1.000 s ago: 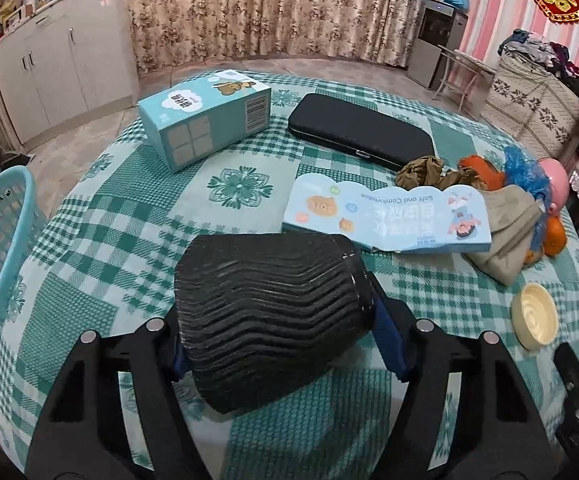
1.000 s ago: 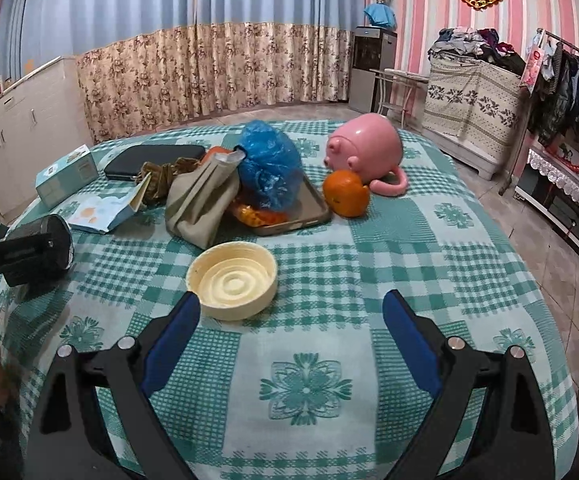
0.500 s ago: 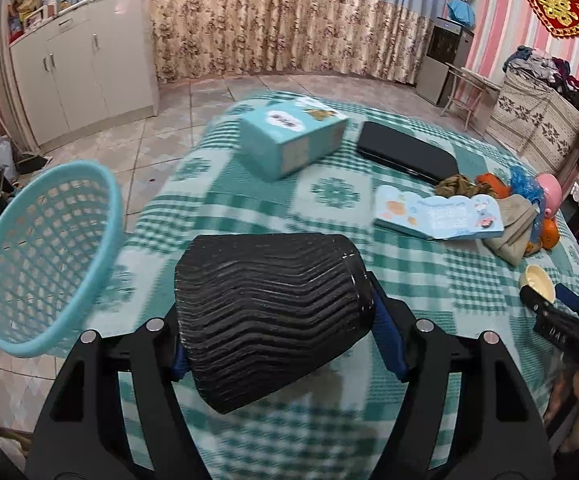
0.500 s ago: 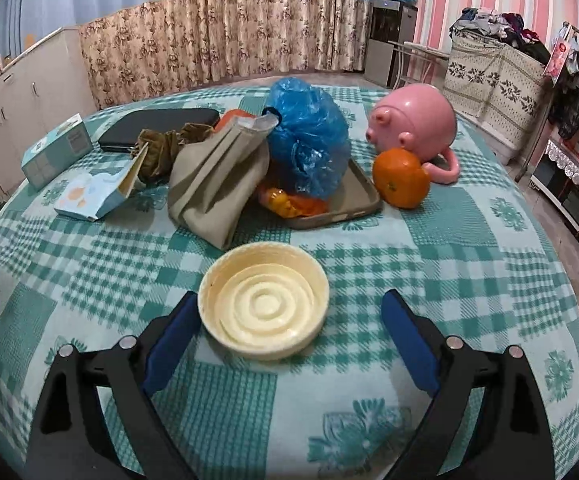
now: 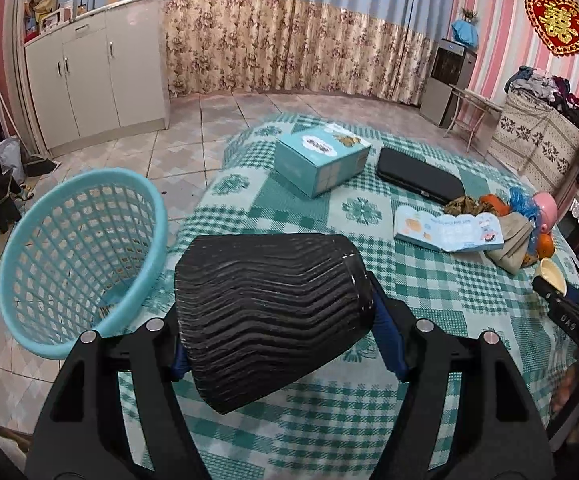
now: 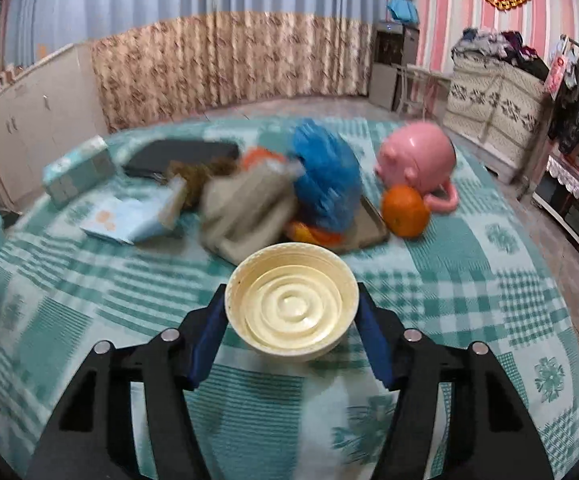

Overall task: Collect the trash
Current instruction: 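Grasp the cream bowl by its rim with the right tool, then drop the black cups into the blue basket with the left tool while the right tool drops the bowl in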

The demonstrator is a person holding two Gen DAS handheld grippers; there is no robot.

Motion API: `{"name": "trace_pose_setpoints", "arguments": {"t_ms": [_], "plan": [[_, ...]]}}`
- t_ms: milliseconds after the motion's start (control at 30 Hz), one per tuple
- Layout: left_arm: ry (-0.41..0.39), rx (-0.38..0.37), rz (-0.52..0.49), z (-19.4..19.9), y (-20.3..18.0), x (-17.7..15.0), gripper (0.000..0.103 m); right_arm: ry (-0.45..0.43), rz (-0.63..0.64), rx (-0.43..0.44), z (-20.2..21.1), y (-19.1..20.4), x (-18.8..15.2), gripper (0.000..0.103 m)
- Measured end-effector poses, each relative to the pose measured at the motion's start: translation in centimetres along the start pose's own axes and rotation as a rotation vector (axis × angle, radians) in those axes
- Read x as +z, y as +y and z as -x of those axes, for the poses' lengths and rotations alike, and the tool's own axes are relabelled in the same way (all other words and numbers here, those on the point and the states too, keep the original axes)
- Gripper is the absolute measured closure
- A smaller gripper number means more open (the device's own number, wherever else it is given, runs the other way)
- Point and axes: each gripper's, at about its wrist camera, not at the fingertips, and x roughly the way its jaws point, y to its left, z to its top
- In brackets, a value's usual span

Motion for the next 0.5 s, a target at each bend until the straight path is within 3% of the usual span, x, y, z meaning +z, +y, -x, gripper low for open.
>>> {"name": "trace_pose_setpoints", "arguments": {"t_ms": [267, 500], "plan": [[-0.070, 0.042, 0.006, 2.7, 3.1, 0.9, 0.034, -0.113, 0.086, 0.127, 4.2, 7.7, 3.4, 0.042], [-0.125, 0.108, 0.013, 4.2, 7.0, 1.7, 0.034, -0.099, 0.095, 0.229, 3.7, 13.0, 4.3, 0.042]]}}
